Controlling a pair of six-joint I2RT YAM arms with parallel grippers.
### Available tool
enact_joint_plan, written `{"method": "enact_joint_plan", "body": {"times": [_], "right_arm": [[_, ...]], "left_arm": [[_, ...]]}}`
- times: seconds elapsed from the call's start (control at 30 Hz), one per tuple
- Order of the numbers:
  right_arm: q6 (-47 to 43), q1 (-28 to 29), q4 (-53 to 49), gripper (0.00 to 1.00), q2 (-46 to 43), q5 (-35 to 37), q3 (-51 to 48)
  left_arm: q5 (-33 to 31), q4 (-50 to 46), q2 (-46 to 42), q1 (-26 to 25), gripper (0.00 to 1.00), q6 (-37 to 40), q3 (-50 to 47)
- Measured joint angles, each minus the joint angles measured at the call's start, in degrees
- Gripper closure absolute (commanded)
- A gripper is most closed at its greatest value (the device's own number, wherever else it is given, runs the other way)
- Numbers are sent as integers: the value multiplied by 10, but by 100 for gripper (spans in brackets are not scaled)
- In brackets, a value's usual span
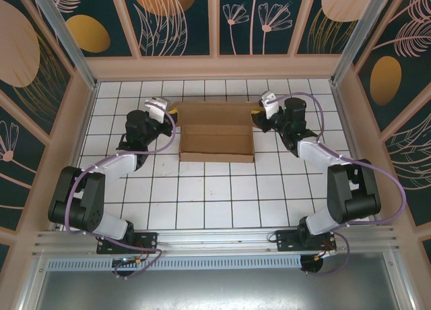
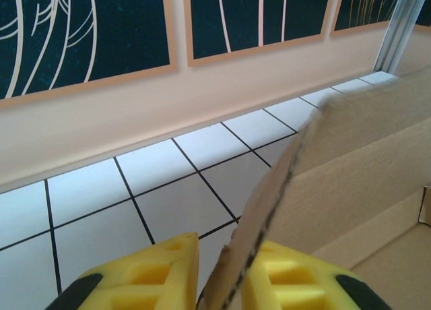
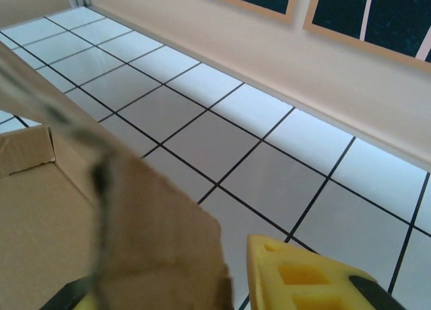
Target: Fold the paper box
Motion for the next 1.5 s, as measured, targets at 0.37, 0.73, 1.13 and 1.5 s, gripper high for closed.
{"method": "enact_joint_plan", "body": {"times": [0.37, 0.73, 1.13, 1.5], "right_arm": [[-13, 0, -17, 72, -2, 19, 0], [-30, 0, -26, 79, -12, 24, -1], [-56, 0, -47, 61, -12, 39, -3], [-68, -5, -52, 92, -33, 37, -17]], "left_arm": [[-24, -25, -1, 0, 62, 6, 0], [-31, -35, -15, 0, 79, 18, -6], [-27, -44, -9, 0, 67, 18, -5], [-17, -51, -4, 0, 84, 21, 3]]}}
